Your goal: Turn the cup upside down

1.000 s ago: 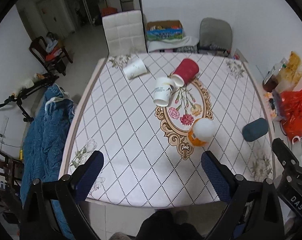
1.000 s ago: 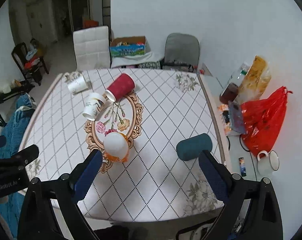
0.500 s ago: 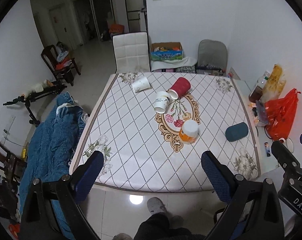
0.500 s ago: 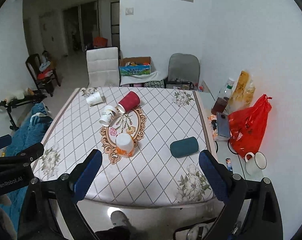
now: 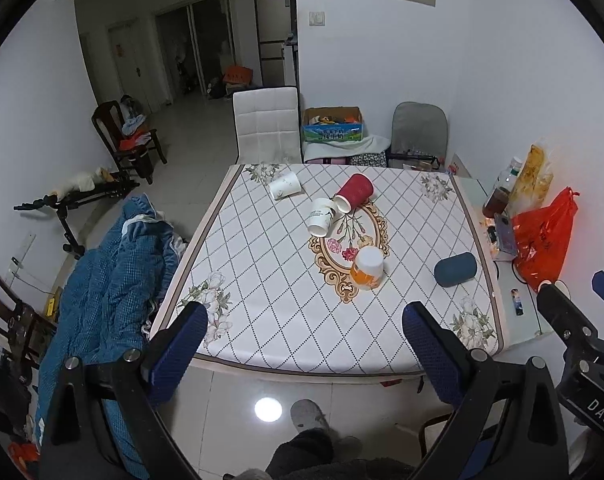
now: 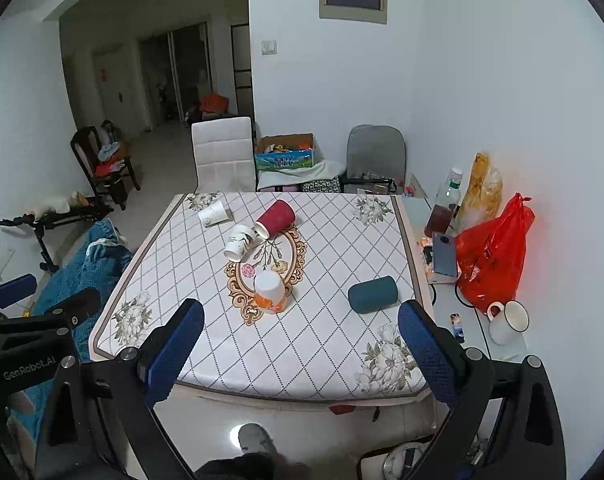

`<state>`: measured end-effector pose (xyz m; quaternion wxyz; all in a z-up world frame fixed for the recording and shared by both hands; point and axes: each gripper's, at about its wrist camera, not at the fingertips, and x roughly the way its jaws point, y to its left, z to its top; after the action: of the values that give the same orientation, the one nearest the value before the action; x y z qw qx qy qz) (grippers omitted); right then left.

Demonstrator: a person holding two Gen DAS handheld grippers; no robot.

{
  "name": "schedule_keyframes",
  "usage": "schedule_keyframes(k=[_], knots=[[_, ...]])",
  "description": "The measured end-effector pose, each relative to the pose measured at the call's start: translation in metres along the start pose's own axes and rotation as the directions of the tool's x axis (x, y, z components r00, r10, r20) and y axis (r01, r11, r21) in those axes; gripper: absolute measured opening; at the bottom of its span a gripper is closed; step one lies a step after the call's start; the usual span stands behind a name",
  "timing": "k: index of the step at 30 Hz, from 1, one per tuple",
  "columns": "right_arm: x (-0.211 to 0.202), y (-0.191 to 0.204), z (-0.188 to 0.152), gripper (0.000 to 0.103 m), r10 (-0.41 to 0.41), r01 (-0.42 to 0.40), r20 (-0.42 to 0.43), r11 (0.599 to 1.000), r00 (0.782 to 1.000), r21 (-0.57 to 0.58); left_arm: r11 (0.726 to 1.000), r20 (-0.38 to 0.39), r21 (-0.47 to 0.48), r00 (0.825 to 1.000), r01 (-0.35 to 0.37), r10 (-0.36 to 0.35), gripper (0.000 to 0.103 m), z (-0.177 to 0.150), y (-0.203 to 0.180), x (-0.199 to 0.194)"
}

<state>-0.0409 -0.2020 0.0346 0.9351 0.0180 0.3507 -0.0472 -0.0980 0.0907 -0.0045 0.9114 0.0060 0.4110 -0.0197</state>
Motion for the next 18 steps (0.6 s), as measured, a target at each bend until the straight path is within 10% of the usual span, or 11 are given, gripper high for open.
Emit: schedule_keyframes(k=[18], knots=[[-0.01,-0.007,-0.006,0.1,0.016,-0.016,-0.01,1.0,1.0,-0.015,0.999,0.023,-0.015,0.999,-0.042,0.042,0.1,-0.014,-0.004,-0.016]])
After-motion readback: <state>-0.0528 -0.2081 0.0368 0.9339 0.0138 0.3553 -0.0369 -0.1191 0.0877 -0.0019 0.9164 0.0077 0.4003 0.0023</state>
